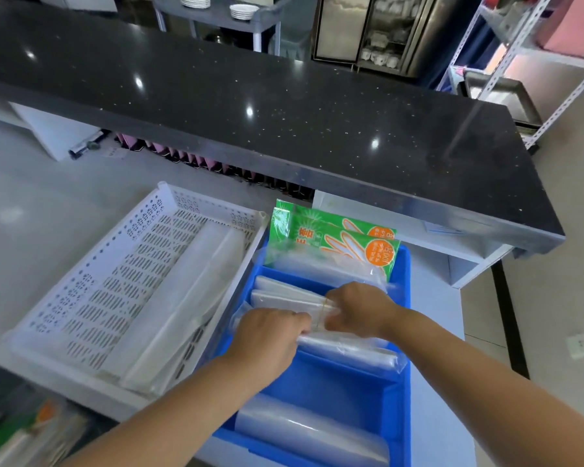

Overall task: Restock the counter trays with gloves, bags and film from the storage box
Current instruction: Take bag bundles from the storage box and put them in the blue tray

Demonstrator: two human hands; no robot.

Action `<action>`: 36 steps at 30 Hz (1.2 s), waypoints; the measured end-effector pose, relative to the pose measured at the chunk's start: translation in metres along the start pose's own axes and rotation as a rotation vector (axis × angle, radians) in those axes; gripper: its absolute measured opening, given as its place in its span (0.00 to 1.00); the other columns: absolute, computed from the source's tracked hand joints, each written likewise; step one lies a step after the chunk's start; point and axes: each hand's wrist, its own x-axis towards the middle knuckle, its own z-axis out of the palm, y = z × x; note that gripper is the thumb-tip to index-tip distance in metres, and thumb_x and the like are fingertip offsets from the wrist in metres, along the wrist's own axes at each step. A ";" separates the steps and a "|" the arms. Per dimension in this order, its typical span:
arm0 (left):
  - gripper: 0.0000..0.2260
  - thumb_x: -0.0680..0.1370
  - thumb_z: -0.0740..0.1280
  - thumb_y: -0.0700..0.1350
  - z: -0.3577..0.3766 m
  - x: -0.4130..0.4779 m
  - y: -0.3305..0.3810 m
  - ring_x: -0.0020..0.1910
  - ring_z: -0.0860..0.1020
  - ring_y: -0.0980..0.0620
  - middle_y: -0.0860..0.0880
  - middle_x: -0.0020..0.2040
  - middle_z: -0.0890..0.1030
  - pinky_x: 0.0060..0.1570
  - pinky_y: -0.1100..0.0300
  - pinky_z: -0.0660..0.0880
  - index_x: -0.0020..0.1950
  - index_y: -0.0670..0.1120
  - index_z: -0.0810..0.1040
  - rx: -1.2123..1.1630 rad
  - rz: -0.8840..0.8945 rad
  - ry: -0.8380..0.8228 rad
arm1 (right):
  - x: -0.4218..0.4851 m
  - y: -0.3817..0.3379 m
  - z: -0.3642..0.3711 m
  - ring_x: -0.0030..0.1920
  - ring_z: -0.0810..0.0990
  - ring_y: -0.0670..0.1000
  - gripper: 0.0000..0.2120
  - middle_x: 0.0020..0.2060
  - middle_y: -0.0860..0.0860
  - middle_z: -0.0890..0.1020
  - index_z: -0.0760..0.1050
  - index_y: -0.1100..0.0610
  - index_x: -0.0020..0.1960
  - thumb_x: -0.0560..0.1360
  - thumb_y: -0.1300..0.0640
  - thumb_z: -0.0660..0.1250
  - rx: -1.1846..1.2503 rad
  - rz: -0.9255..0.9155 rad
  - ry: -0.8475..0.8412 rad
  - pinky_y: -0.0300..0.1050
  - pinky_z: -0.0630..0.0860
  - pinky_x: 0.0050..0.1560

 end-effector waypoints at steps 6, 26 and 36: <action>0.03 0.74 0.64 0.40 -0.006 0.025 0.004 0.38 0.72 0.46 0.44 0.42 0.80 0.32 0.59 0.64 0.45 0.47 0.75 -0.033 -0.079 -0.255 | 0.002 0.002 -0.001 0.52 0.78 0.56 0.12 0.51 0.52 0.82 0.75 0.53 0.52 0.73 0.47 0.66 -0.051 -0.002 -0.021 0.49 0.76 0.49; 0.06 0.73 0.60 0.36 0.016 0.039 -0.008 0.51 0.73 0.44 0.45 0.49 0.77 0.40 0.57 0.63 0.47 0.43 0.74 -0.032 0.097 -0.253 | -0.049 -0.001 0.013 0.47 0.80 0.56 0.12 0.46 0.51 0.83 0.78 0.52 0.51 0.73 0.46 0.66 -0.029 -0.024 0.330 0.49 0.78 0.43; 0.09 0.75 0.61 0.38 -0.005 0.045 -0.036 0.53 0.76 0.44 0.47 0.54 0.78 0.42 0.55 0.71 0.54 0.44 0.74 0.140 0.024 -0.316 | -0.050 0.004 0.023 0.45 0.78 0.57 0.11 0.45 0.53 0.82 0.75 0.54 0.44 0.72 0.47 0.64 -0.002 0.130 0.147 0.47 0.74 0.45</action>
